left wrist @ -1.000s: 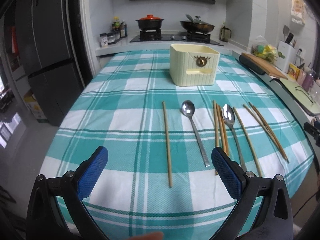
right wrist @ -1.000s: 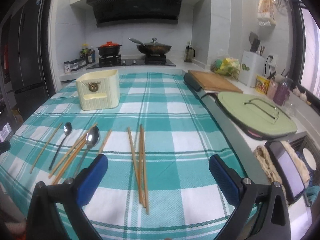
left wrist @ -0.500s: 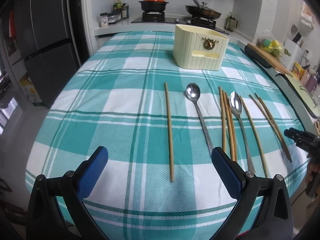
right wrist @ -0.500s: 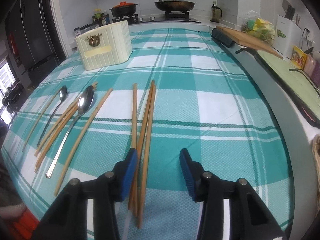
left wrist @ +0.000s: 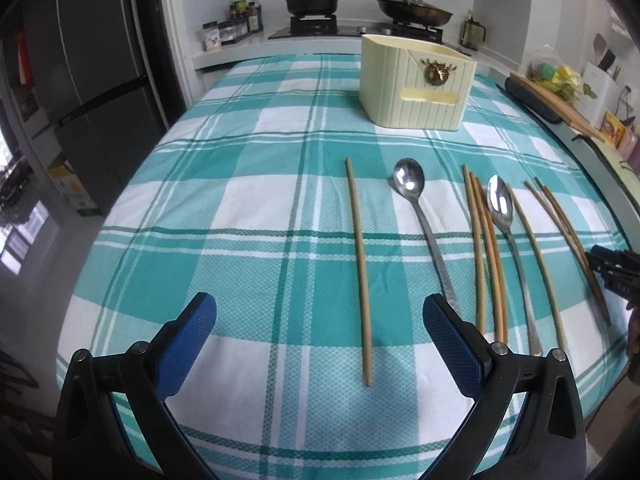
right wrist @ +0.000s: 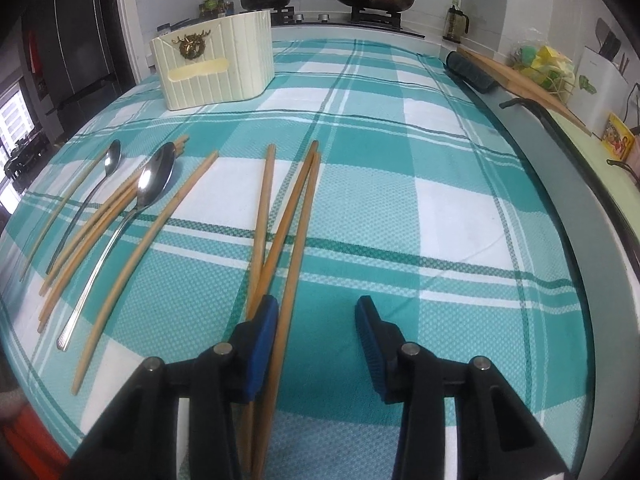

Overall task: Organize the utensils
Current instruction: 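Lower right tool onto a bamboo chopstick while left tool lowers onto the lone chopstick, then lift the chopsticks with both tools and carry them over the cream holder, then open both tools to drop the chopsticks into the cream holder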

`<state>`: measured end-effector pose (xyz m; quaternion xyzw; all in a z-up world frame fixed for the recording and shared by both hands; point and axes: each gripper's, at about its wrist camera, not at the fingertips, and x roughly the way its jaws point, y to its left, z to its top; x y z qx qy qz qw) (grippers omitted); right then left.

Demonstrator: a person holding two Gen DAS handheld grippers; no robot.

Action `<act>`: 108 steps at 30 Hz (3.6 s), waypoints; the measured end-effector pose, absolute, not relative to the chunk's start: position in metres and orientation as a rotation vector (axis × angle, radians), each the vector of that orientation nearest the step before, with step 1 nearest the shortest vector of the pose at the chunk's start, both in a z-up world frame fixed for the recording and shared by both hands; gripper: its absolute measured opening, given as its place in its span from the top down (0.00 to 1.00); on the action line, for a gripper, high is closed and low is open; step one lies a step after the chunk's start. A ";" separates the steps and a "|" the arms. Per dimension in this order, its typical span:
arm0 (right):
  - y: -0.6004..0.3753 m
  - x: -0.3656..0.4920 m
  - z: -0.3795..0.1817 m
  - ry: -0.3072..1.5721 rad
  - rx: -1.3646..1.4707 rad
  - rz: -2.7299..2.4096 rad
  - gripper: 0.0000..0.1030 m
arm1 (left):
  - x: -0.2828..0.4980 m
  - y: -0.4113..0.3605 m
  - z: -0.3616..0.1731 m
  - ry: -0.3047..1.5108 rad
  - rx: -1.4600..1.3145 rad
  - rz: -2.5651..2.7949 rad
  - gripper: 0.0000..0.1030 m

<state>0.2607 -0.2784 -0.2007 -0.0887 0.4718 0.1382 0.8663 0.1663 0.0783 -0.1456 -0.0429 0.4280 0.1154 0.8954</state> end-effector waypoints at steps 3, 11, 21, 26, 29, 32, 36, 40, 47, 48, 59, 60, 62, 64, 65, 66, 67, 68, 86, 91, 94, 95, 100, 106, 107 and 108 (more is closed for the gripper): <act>-0.281 0.261 -0.202 0.954 -0.189 0.299 0.58 | 0.172 0.082 -0.148 0.888 -0.083 0.259 0.00; -0.282 0.260 -0.203 0.925 -0.187 0.312 0.58 | 0.179 0.079 -0.152 0.893 -0.032 0.270 0.00; -0.280 0.259 -0.204 0.915 -0.183 0.306 0.57 | 0.195 0.100 -0.156 0.924 -0.090 0.165 0.00; -0.281 0.264 -0.202 0.947 -0.193 0.322 0.57 | 0.228 0.095 -0.167 0.993 -0.054 0.068 0.01; -0.281 0.273 -0.200 1.000 -0.210 0.358 0.57 | 0.250 0.088 -0.175 1.025 -0.003 0.051 0.04; -0.281 0.282 -0.200 1.050 -0.235 0.386 0.58 | 0.270 0.090 -0.184 1.066 0.001 0.045 0.16; -0.275 0.299 -0.201 1.086 -0.287 0.417 0.58 | 0.291 0.098 -0.196 1.129 -0.006 0.038 0.22; -0.265 0.330 -0.202 1.101 -0.319 0.439 0.62 | 0.310 0.101 -0.195 1.155 -0.011 0.003 0.27; -0.240 0.379 -0.204 1.100 -0.370 0.472 0.92 | 0.347 0.105 -0.189 1.184 -0.017 -0.016 0.92; -0.237 0.384 -0.205 1.103 -0.366 0.472 0.94 | 0.350 0.105 -0.189 1.186 -0.027 -0.018 0.93; -0.253 0.387 -0.152 0.998 -0.102 0.452 0.94 | 0.321 0.112 -0.105 0.979 -0.114 -0.041 0.96; -0.255 0.383 -0.141 0.977 -0.086 0.456 0.94 | 0.315 0.114 -0.091 0.950 -0.122 -0.045 0.96; -0.257 0.375 -0.116 0.930 -0.060 0.475 0.94 | 0.303 0.117 -0.065 0.899 -0.134 -0.059 0.96; -0.257 0.365 -0.090 0.877 -0.044 0.496 0.94 | 0.292 0.119 -0.041 0.852 -0.143 -0.072 0.96; -0.256 0.361 -0.078 0.850 -0.038 0.506 0.94 | 0.287 0.120 -0.029 0.828 -0.146 -0.077 0.96; -0.255 0.356 -0.066 0.823 -0.031 0.515 0.94 | 0.283 0.120 -0.018 0.804 -0.147 -0.082 0.96; -0.254 0.352 -0.054 0.796 -0.027 0.522 0.94 | 0.281 0.120 -0.008 0.780 -0.148 -0.085 0.96; -0.253 0.349 -0.044 0.768 -0.022 0.530 0.94 | 0.278 0.121 0.002 0.756 -0.150 -0.088 0.96; -0.157 0.423 0.074 0.356 0.019 0.509 0.94 | 0.386 0.113 0.120 0.457 -0.235 -0.067 0.96; -0.127 0.460 0.067 0.293 0.040 0.490 0.94 | 0.433 0.103 0.096 0.471 -0.235 -0.034 0.96; -0.115 0.484 0.039 0.358 0.047 0.470 0.94 | 0.454 0.102 0.062 0.534 -0.252 -0.023 0.96; -0.112 0.490 0.027 0.391 0.048 0.462 0.94 | 0.460 0.102 0.051 0.567 -0.256 -0.021 0.96; -0.110 0.511 -0.021 0.533 0.038 0.450 0.94 | 0.482 0.100 0.007 0.663 -0.250 0.003 0.96; -0.109 0.523 -0.055 0.655 0.033 0.418 0.94 | 0.495 0.093 -0.019 0.742 -0.226 0.010 0.95; -0.109 0.523 -0.059 0.672 0.035 0.423 0.94 | 0.496 0.093 -0.021 0.760 -0.225 0.015 0.88; -0.108 0.524 -0.062 0.698 0.032 0.426 0.92 | 0.494 0.095 -0.022 0.777 -0.228 0.017 0.80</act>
